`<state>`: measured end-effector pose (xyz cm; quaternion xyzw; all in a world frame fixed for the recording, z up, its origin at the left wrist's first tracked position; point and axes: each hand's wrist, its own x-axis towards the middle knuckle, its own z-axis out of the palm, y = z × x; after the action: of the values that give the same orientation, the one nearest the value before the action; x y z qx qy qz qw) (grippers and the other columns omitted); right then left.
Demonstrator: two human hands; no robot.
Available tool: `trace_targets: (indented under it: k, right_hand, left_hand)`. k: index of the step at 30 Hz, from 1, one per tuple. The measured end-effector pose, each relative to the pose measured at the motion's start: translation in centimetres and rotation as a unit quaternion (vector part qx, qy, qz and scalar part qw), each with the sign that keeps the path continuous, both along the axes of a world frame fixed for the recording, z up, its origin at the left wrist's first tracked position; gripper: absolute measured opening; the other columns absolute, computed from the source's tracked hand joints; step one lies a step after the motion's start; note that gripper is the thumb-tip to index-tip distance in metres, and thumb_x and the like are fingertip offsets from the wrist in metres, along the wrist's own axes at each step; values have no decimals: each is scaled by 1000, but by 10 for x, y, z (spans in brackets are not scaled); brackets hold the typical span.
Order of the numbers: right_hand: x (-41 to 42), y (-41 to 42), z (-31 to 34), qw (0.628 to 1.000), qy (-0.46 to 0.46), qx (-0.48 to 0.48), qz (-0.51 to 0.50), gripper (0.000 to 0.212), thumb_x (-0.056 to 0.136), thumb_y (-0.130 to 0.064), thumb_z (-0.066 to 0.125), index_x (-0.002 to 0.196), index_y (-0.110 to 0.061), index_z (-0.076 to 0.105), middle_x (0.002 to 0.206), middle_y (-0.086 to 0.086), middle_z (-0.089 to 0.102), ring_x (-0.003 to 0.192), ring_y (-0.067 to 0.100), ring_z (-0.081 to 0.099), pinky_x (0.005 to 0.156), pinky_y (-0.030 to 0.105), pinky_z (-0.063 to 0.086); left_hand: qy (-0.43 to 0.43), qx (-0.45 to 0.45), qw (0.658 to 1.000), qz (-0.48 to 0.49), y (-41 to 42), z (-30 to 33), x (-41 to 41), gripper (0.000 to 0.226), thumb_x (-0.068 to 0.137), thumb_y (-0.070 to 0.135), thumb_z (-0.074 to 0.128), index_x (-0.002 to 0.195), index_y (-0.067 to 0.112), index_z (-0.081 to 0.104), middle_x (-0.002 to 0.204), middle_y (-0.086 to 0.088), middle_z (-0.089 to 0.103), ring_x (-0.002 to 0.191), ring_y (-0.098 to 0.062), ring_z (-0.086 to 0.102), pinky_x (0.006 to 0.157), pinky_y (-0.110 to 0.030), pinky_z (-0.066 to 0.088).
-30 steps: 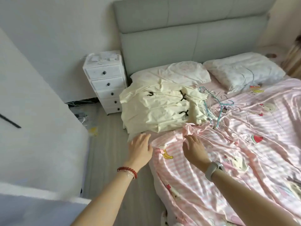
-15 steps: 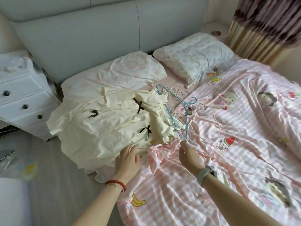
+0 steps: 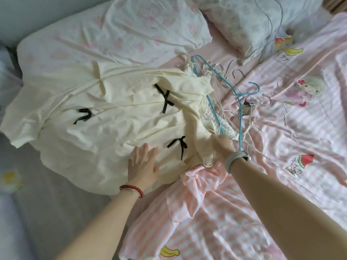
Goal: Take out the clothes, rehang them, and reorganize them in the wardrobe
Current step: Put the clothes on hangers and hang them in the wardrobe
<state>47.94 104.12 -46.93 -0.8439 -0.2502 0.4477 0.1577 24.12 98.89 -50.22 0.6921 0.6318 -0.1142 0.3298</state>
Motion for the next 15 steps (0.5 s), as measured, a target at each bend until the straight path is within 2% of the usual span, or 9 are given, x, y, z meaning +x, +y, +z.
trace_targets:
  k: [2,4,6,8,10,12,13,15]
  right_hand:
    - [-1,10,-4,999,9,-12,-34,35,92,-20,44,117,3,52,100,18,55,94,27,55,77,33,42]
    - [-6,16,-4,997,16,-6,-81,33,92,-20,45,114,4,54,110,20,59,102,32,57,84,37,45]
    - [-15,14,-3,990,16,28,-141,28,89,-13,45,105,6,56,100,21,61,93,32,60,81,39,48]
    - [-24,4,1,985,3,59,-162,22,87,-12,43,97,3,56,86,14,57,84,28,56,74,38,45]
    - [-31,-14,10,984,4,81,-158,10,86,-15,43,87,-9,51,76,8,53,78,27,52,71,35,43]
    - [-33,-34,19,987,-29,100,-119,9,84,-17,44,77,-16,49,75,10,55,77,31,54,73,40,47]
    - [-33,-43,24,987,-41,120,-99,10,84,-16,45,76,-16,50,76,11,56,77,33,55,73,43,48]
    - [-31,-56,37,980,-42,177,-76,11,87,-14,46,78,-12,51,71,6,56,71,30,53,64,38,45]
  left_hand:
    - [-7,-14,1000,-9,3,-6,-3,51,95,29,35,142,32,16,155,3,-9,142,-28,-13,112,-53,13]
    - [-13,-18,1000,-13,6,-7,-6,49,95,28,37,140,31,20,156,2,-5,142,-28,-9,112,-53,17]
    - [-19,-15,1000,-18,8,-5,-9,46,94,24,39,138,27,27,155,0,2,143,-28,-3,110,-49,23]
    - [-36,-5,999,-12,8,0,-11,41,92,20,41,133,20,36,150,-5,17,140,-25,8,105,-42,32]
    - [-63,9,998,12,9,10,-12,38,93,17,41,130,12,42,143,-7,29,135,-21,18,102,-37,35]
    - [-94,30,993,61,11,25,-10,41,94,14,39,135,9,39,146,-9,29,137,-20,19,107,-36,30]
    - [-110,56,989,87,14,35,-9,42,95,13,38,137,8,38,148,-9,27,138,-20,19,109,-35,28]
    - [-137,134,975,114,22,58,-4,43,95,11,39,137,8,37,148,-10,27,138,-22,22,108,-34,28]
